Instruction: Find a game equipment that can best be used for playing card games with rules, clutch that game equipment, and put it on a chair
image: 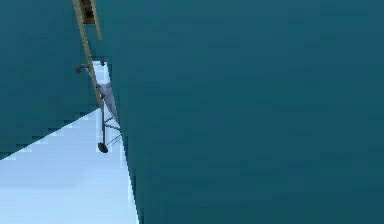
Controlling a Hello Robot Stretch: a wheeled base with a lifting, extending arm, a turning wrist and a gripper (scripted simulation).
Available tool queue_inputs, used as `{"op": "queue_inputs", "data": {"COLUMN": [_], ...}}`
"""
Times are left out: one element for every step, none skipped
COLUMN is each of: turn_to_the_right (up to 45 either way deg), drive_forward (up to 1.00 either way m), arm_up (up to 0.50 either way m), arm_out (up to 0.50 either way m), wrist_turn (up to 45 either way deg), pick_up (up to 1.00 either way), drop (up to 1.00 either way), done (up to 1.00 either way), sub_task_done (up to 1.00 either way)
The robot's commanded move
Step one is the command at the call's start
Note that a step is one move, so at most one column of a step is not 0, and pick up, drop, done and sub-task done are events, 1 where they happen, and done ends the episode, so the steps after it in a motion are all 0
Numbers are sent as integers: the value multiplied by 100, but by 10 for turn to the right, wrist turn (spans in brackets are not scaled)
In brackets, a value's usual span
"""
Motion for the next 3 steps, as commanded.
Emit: {"op": "queue_inputs", "data": {"turn_to_the_right": [0, 0, 0], "drive_forward": [0, 0, 0], "arm_up": [0, 0, 0], "arm_out": [0, 0, 0], "wrist_turn": [450, 450, 330], "pick_up": [0, 0, 0], "drop": [0, 0, 0], "done": [0, 0, 0], "sub_task_done": [0, 0, 0]}}
